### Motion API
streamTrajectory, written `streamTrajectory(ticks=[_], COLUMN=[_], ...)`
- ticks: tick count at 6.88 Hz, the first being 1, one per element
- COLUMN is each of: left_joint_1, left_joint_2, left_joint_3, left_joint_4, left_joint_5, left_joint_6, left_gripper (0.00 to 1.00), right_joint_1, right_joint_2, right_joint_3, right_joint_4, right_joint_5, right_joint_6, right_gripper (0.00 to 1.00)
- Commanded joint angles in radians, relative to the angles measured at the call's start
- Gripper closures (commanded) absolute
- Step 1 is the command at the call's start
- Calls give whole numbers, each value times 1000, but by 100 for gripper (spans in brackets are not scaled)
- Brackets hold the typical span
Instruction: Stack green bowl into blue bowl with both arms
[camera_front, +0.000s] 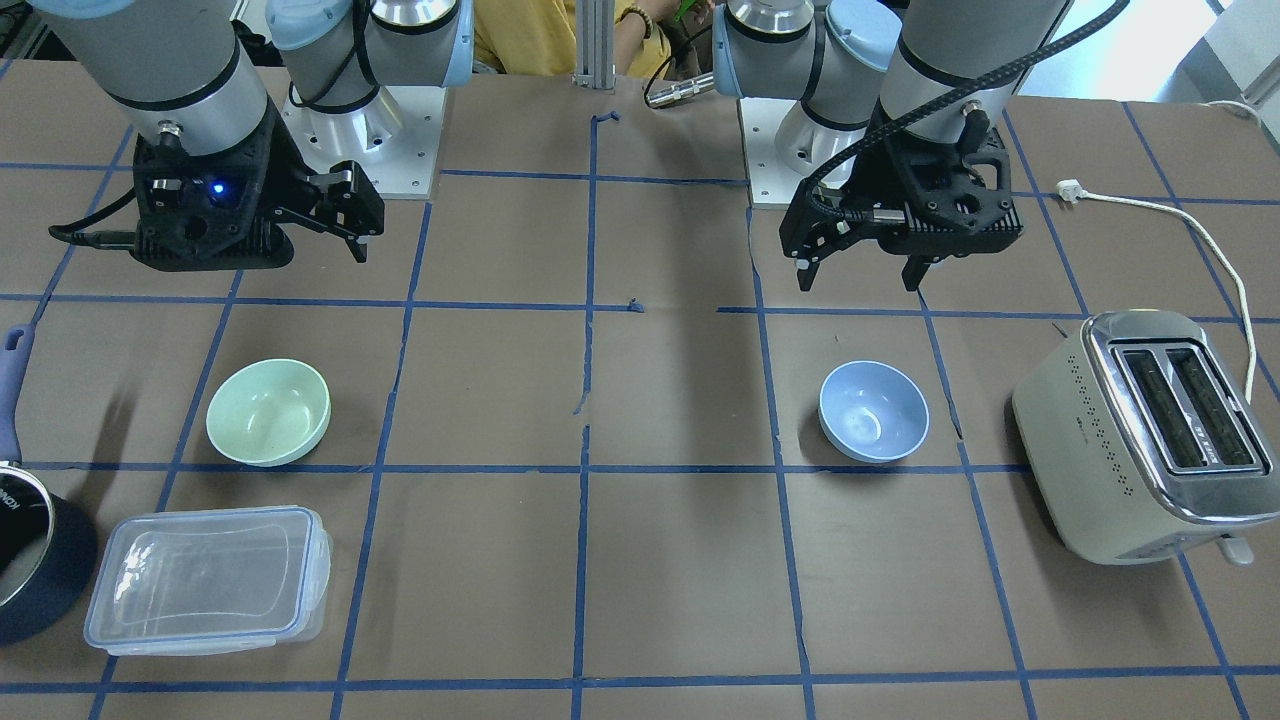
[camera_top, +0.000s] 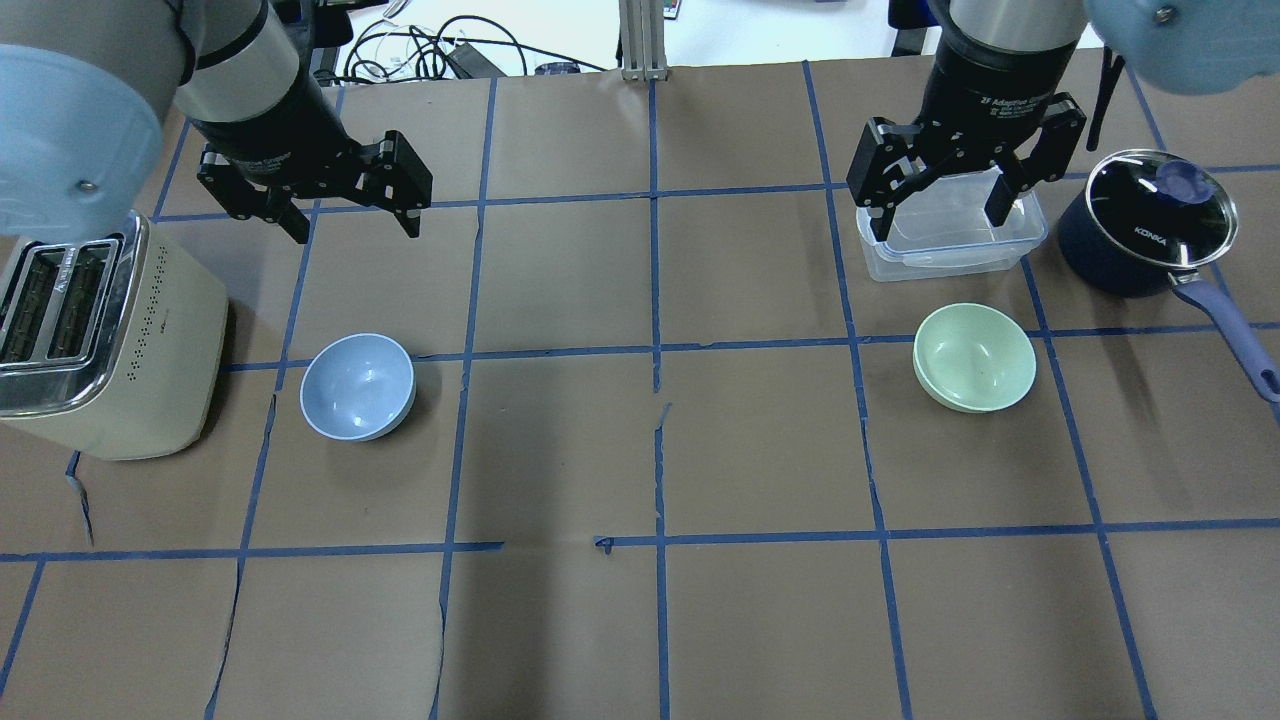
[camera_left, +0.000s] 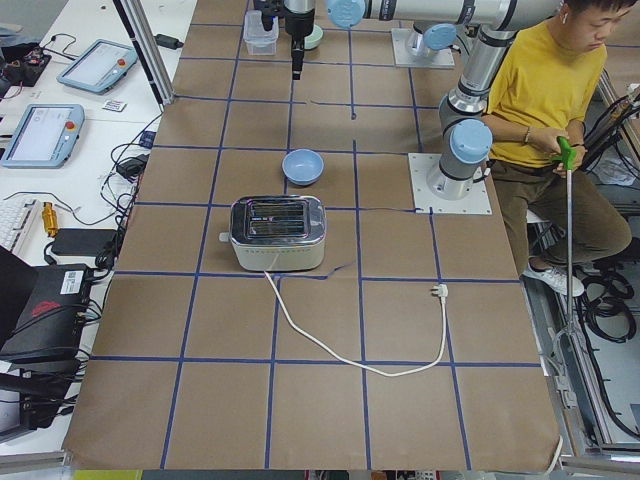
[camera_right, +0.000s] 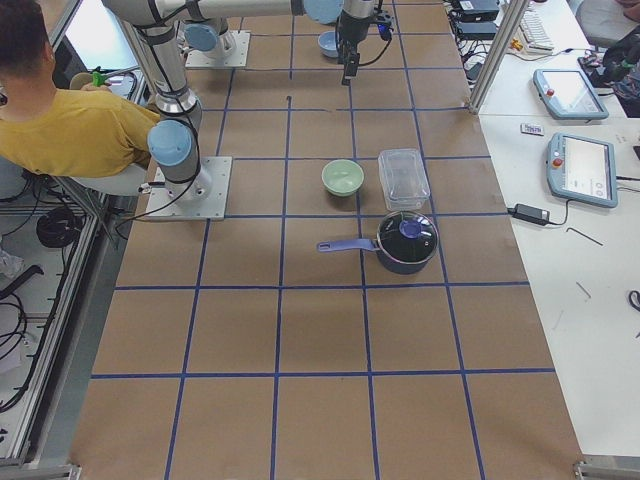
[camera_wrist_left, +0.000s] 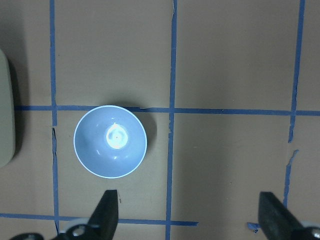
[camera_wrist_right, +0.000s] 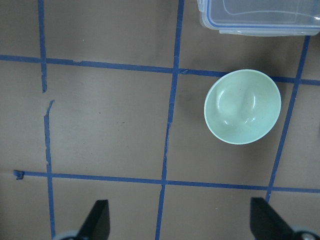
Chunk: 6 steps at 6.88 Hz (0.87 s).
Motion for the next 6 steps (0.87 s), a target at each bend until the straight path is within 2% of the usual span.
streamTrajectory(ticks=[1,6], left_joint_1=[7,11], left_joint_2=[-2,4], left_joint_3=[1,-1], left_joint_4=[1,1], left_joint_5=[-5,-17], left_joint_6=[4,4], left_gripper=[0,0], right_joint_1=[2,3], right_joint_2=[1,4], right_joint_3=[0,5], right_joint_4=[-2,0], right_joint_5=[1,1], right_joint_6=[0,-2], right_gripper=[0,0])
